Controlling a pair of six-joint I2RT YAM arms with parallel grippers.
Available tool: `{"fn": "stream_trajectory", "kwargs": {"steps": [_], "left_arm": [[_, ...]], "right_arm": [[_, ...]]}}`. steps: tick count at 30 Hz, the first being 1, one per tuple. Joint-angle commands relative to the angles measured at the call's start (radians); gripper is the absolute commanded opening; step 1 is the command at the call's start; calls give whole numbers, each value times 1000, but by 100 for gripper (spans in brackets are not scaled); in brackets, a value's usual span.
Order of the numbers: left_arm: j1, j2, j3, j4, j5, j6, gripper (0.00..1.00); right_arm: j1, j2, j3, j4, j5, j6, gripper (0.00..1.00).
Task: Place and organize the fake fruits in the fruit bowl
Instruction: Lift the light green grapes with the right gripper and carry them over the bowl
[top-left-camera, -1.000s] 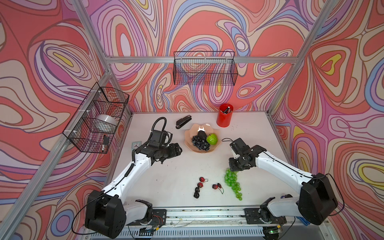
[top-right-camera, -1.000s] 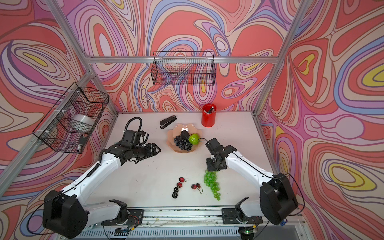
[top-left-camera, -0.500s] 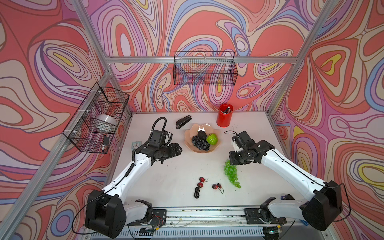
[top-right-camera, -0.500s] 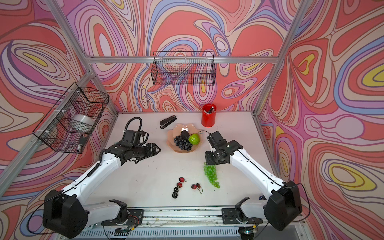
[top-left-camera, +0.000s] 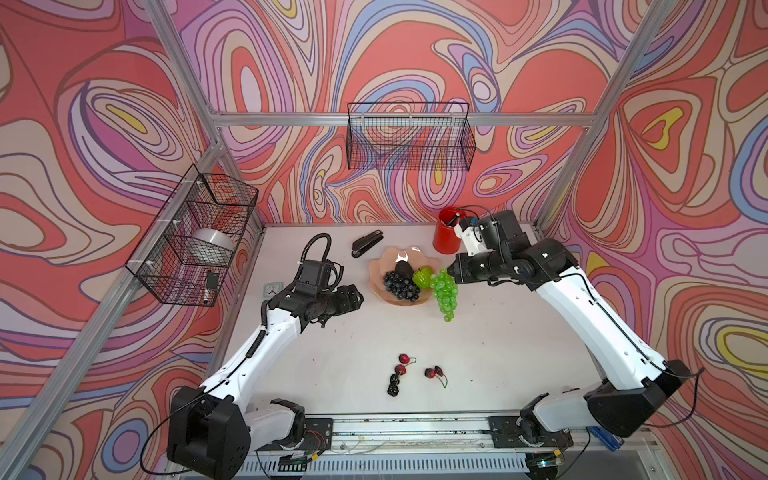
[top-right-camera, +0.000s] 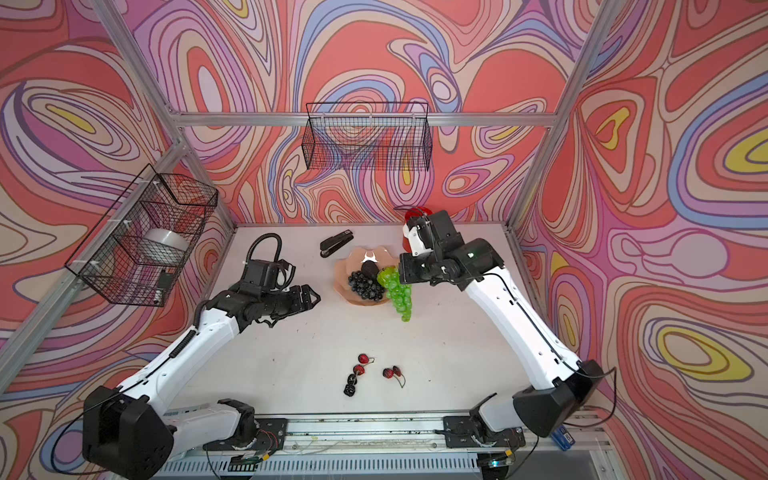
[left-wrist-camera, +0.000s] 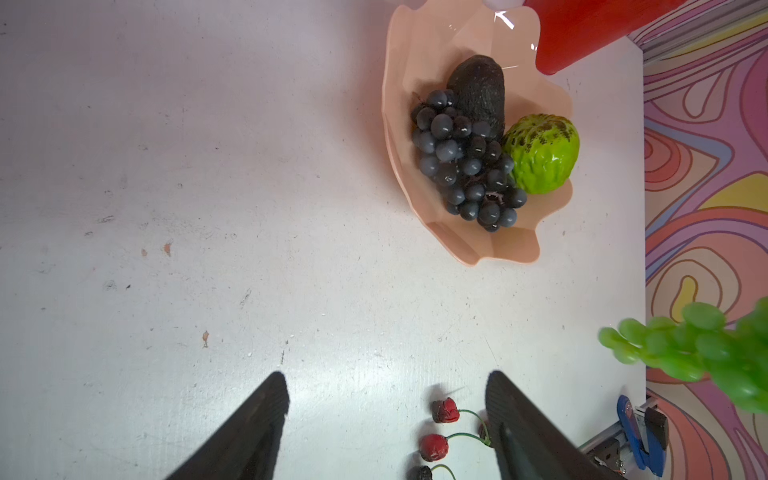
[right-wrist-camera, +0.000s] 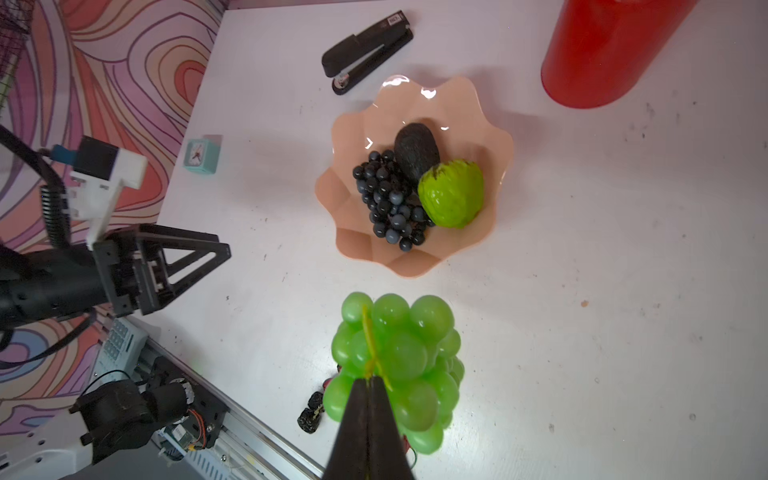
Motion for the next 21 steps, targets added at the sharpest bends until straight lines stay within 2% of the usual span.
{"fn": "stream_trajectory", "kwargs": {"steps": [1,4,12,21], "left_arm": [[5,-33,4,-10,-25,-9,78],[5,-48,4,-23,-34,-6,78],[4,-104,19,-87,-90,23,79],[7,-155,-17,-78,-62,-23,79]], "right_arm": [[9,86,134,10,-67,-64,0],[27,165,222,51,-91,-77,0],[51,348,323,195,-151,-89,0],[71,512,401,283,-201,-74,0]]}}
